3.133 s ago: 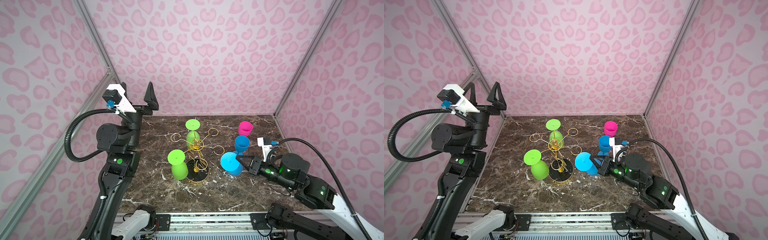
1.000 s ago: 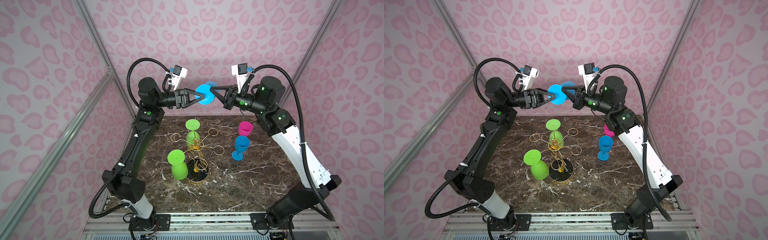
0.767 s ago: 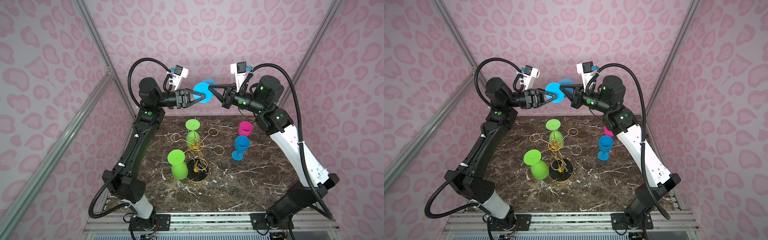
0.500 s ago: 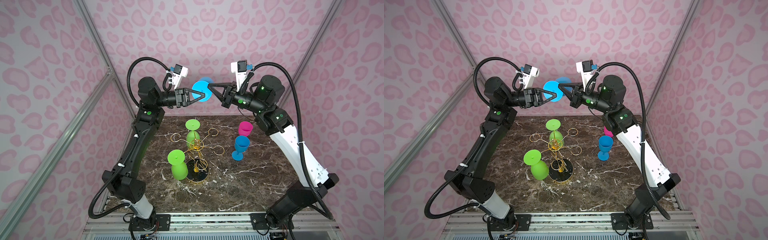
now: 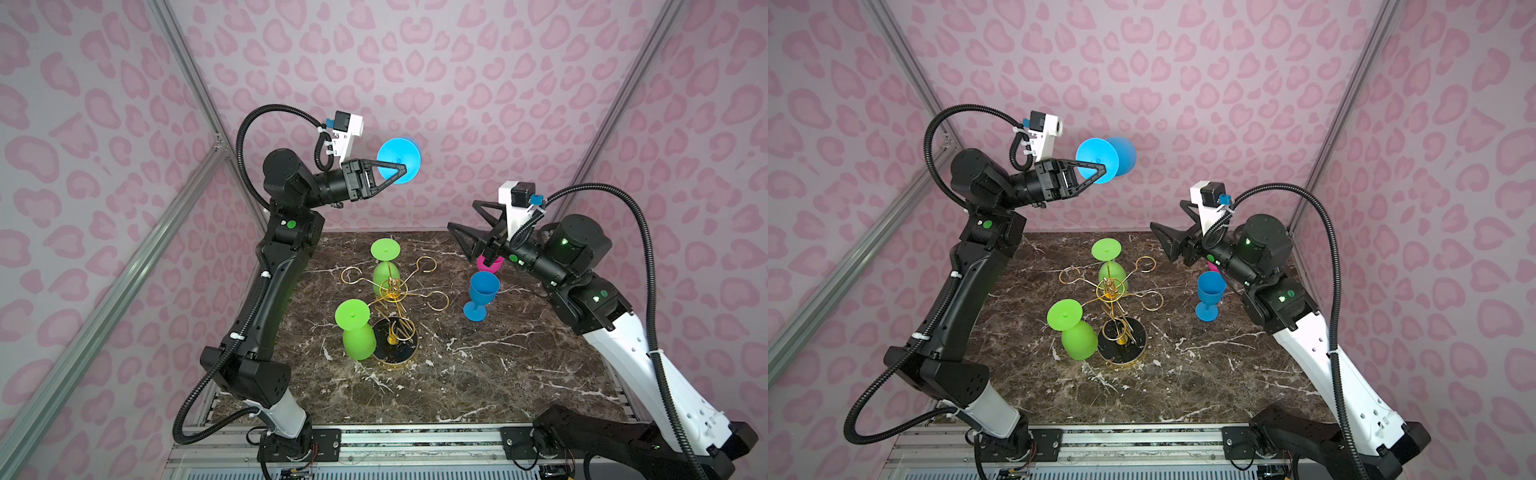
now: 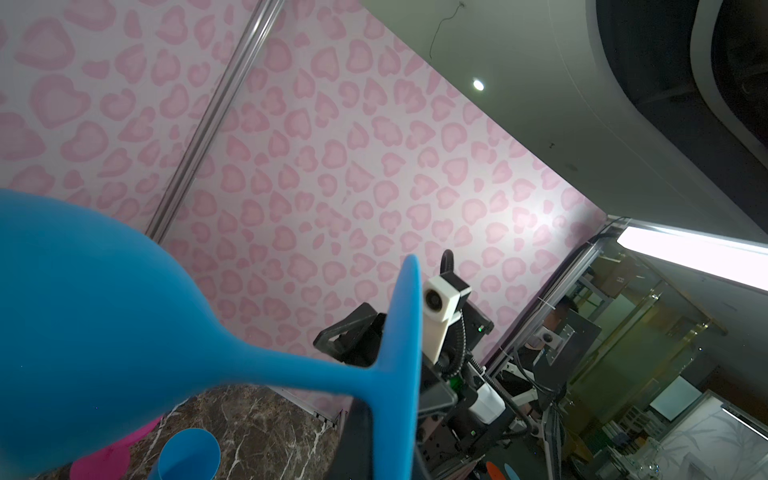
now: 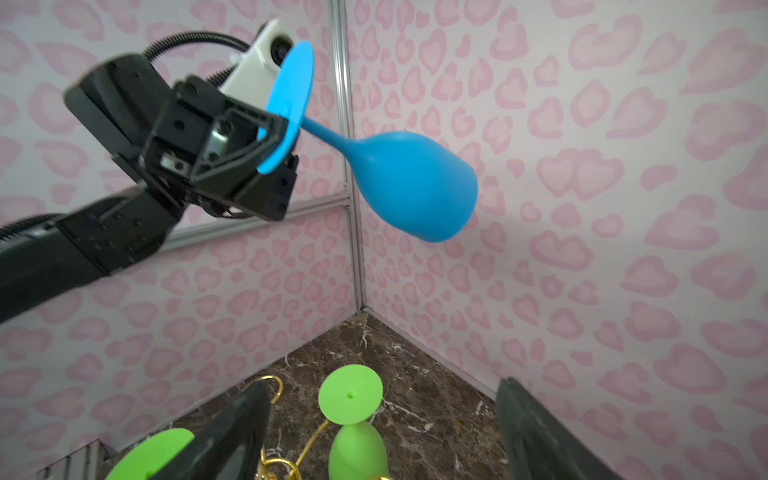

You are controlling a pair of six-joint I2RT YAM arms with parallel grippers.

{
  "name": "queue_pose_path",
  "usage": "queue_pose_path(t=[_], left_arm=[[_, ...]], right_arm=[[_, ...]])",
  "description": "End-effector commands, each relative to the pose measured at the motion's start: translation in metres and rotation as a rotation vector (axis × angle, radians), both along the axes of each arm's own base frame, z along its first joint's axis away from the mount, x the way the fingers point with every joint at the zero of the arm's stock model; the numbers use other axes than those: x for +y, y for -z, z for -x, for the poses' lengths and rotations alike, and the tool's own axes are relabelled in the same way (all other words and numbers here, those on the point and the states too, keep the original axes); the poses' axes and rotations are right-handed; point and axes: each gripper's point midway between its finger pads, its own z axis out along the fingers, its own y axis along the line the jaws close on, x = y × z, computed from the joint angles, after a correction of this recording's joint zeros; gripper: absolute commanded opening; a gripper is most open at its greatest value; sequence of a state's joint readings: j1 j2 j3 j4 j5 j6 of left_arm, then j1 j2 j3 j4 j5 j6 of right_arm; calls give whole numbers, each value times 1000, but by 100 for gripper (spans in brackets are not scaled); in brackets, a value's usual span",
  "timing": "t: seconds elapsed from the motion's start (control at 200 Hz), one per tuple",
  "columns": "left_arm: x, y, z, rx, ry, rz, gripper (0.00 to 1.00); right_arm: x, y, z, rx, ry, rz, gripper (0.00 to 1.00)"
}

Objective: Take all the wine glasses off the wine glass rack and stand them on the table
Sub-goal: 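Bring the cyan glass foot to the left gripper and close it there, then open the right gripper and move it to the cyan glass bowl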

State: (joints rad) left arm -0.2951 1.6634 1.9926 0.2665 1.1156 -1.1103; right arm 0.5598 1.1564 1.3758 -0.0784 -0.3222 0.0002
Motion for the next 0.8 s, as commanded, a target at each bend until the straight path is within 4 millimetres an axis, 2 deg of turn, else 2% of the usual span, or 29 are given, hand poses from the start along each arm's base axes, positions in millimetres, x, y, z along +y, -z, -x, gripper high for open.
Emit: queue_pose_path(t=[0.0,0.13,0.3,0.41,0.685,0.745,0.755,0.795], left_arm=[[4,-12,0,21,-21,54,4],[5,-12,2,50,-29,72,4],[6,-11,5,99,-20,81,4],[6,-12,4,140,-8,93,4],[5,-8,2,233,8,115,4],[5,-7,2,247,14,120,4],[5,-6,2,250,14,120,4],[5,-7,3,255,16,124,4]], right_arm=[[-4,-7,-12,-217,130,104,98],[5,-7,-22,-291,137,107,98],[19,-21,-25,-401,99,58,98],[36,-22,-32,-427,40,66,98],[64,-38,-54,-482,-14,24,98],[72,-33,-61,-471,-31,34,98],[72,-42,-59,-487,-32,23,98],[75,-45,-62,-490,-41,20,98]])
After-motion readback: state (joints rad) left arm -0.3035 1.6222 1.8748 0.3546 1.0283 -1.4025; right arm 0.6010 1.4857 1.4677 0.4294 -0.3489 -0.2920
